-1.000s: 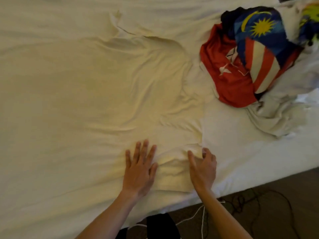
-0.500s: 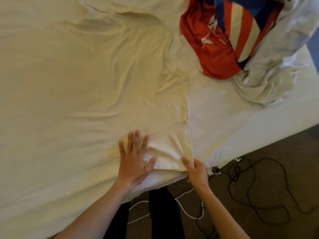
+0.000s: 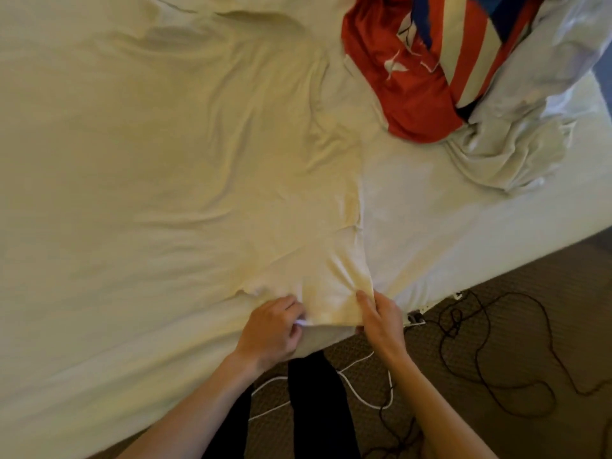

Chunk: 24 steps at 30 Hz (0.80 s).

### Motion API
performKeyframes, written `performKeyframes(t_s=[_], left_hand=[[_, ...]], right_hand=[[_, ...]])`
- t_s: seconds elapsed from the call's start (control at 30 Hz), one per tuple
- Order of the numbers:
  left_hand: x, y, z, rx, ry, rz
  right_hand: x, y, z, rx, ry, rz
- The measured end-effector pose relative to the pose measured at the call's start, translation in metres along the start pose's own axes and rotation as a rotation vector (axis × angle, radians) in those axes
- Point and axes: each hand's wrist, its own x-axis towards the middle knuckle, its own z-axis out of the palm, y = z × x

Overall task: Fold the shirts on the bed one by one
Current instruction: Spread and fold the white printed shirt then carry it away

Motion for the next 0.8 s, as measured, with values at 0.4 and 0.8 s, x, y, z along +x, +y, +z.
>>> performKeyframes(t_s=[0.4, 0.8], left_hand=[[0.163, -0.030, -0.084, 0.114, 0.333, -0.057], [0.248, -0.091, -0.114, 0.344, 0.218, -0.235]], right_hand=[[0.152, -0.149, -0.012, -0.100, 0.187, -0.002], [0.218, -0.210, 0.001, -0.118, 0.246, -0.175]])
